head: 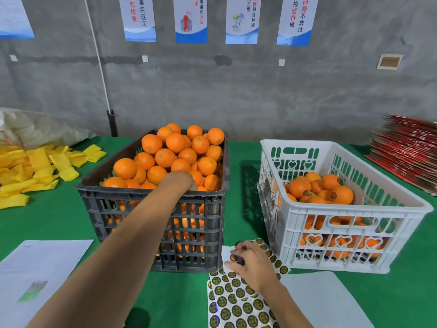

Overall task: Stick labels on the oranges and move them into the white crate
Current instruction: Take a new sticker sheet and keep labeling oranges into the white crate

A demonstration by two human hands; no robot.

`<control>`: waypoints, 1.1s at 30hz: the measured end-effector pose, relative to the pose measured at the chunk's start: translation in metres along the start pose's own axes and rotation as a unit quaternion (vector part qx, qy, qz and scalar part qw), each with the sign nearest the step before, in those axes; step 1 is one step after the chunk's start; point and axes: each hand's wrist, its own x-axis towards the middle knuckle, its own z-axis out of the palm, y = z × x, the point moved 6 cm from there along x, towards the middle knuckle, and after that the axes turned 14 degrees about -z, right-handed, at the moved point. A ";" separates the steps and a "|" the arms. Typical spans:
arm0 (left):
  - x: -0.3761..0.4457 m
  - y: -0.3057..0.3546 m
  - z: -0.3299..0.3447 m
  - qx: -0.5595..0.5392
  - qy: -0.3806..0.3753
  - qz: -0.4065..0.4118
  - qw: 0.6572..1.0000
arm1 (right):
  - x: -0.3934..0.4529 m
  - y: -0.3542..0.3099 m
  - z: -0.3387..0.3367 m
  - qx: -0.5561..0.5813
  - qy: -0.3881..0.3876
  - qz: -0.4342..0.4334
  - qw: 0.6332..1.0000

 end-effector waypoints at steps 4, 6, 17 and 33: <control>0.010 0.005 0.003 -0.102 -0.004 0.030 0.994 | 0.000 0.004 -0.002 0.029 0.046 0.001 0.999; 0.012 0.006 0.001 -0.150 0.016 0.042 0.988 | 0.000 0.005 -0.001 0.022 0.050 -0.004 0.998; 0.014 0.003 -0.013 -0.290 0.133 0.084 0.944 | -0.004 0.012 0.001 -0.023 0.061 -0.004 0.998; 0.018 0.004 -0.016 -0.330 0.167 0.109 0.923 | -0.002 0.012 -0.003 -0.095 0.091 0.056 0.990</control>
